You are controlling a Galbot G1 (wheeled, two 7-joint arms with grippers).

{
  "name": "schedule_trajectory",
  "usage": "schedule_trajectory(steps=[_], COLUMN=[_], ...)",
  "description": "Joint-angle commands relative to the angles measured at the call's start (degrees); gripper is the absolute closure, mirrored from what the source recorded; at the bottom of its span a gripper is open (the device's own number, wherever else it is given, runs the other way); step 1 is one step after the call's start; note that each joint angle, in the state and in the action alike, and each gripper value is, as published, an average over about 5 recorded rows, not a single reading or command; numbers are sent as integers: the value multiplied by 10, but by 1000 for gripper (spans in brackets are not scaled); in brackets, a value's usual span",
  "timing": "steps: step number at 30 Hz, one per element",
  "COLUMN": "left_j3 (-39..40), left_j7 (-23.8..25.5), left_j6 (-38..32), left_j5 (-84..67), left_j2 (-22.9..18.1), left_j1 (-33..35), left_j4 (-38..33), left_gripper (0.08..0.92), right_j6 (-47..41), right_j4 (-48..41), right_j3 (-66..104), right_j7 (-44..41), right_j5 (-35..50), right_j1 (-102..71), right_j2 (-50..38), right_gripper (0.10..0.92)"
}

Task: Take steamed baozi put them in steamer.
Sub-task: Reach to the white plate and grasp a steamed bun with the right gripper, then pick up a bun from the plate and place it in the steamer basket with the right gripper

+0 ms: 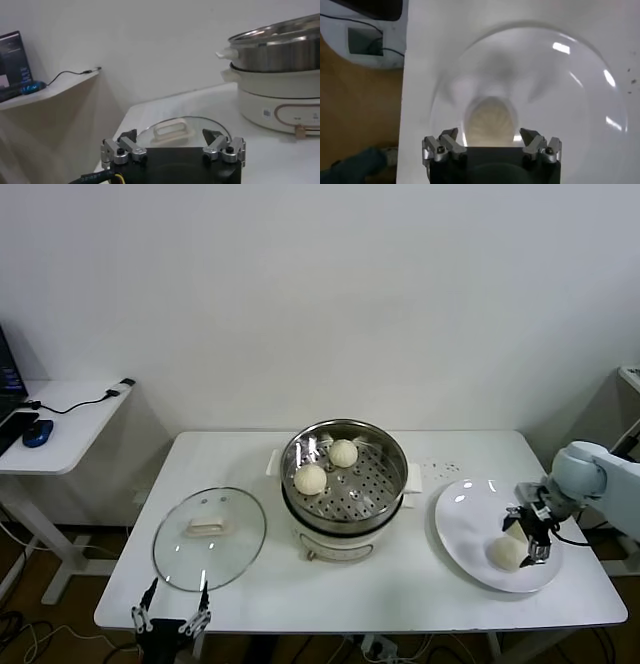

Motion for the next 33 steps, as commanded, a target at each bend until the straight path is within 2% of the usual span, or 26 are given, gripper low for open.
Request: schedule_trajectory(steps=[1,10,23,28,33], left_j3=[-2,0,3,4,3], left_j7=[-1,-1,-1,-1,0], left_j6=[-1,0,1,1,0], left_j5=[1,-2,-1,-1,-1], left_j2=[-1,-1,-1,0,1], left_j1=[1,0,-3,-2,0], left_j4=[2,4,4,5,4], left_gripper=[177,177,177,177,177], right_j6=[10,9,19,85,197], right_j4=[-44,-53,-51,-41,-41], right_j3=[56,57,37,-42,-165], right_j7=[1,3,-8,-26,-51], right_j5=[-44,-42,-19,3,19], right_j1=[-68,-70,-28,102,303], right_j2=[27,43,44,62,132], right_gripper=[203,215,429,452,457])
